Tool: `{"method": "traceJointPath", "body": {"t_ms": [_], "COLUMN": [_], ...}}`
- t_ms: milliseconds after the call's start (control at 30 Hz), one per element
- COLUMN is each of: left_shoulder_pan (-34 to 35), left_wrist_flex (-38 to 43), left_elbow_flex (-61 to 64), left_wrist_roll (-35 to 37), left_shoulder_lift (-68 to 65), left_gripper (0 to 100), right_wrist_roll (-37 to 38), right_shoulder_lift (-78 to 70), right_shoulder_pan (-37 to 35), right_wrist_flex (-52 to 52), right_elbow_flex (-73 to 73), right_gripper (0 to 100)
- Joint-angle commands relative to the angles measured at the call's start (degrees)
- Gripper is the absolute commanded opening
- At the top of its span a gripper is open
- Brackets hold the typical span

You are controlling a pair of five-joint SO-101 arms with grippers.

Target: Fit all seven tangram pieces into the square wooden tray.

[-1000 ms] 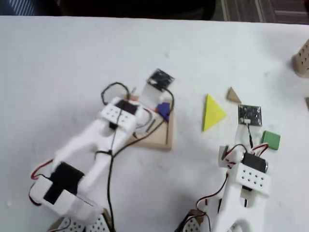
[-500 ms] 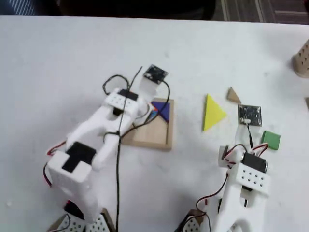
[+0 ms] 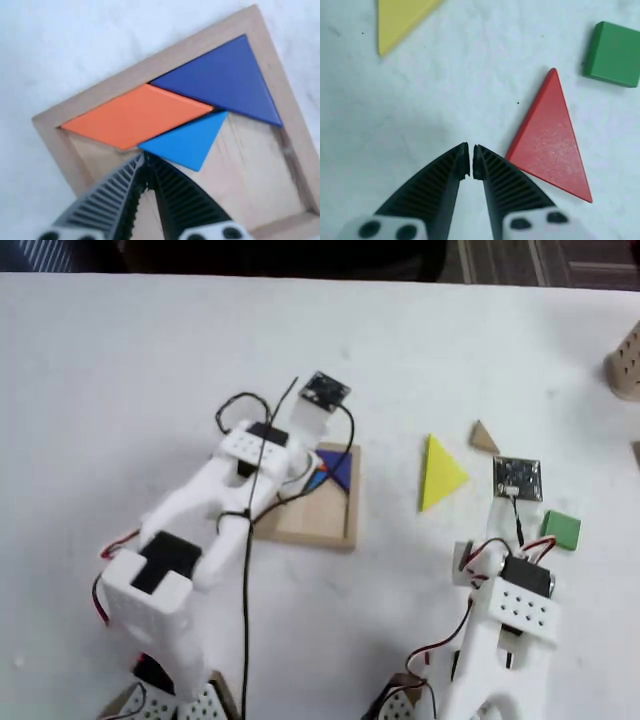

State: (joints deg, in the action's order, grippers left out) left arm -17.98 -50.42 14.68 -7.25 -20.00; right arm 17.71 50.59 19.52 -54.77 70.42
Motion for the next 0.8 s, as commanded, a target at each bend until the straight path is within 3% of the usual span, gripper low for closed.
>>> {"method": "traceJointPath", "body": {"t_ms": [0,167,300,400,767], "left_shoulder_pan": [-0.66,-0.75,-3.03,-6.2,-8.75], "left_wrist_flex": [-3.16,-1.41,7.82,12.04,10.55], "left_elbow_flex": [-2.81,3.96,14.24,17.23,6.42], "left_wrist_roll": [0.7,3.78,5.1,5.1,5.54], "left_shoulder_lift": [3.3,15.16,22.64,21.58,6.73], "left_gripper": [2,2,2,2,2], "right_wrist_roll": [0.26,0.26,0.26,0.26,0.26], "right_shoulder_lift": [1.27,1.27,1.27,1.27,1.27], "right_shoulder_pan": [-0.57,-0.57,-0.66,-0.66,-0.57], "right_wrist_flex": [1.1,1.1,1.1,1.1,1.1], "right_elbow_flex": [-0.53,-0.53,-0.53,-0.53,-0.53], "right_gripper": [2.1,2.1,2.1,2.1,2.1]}}
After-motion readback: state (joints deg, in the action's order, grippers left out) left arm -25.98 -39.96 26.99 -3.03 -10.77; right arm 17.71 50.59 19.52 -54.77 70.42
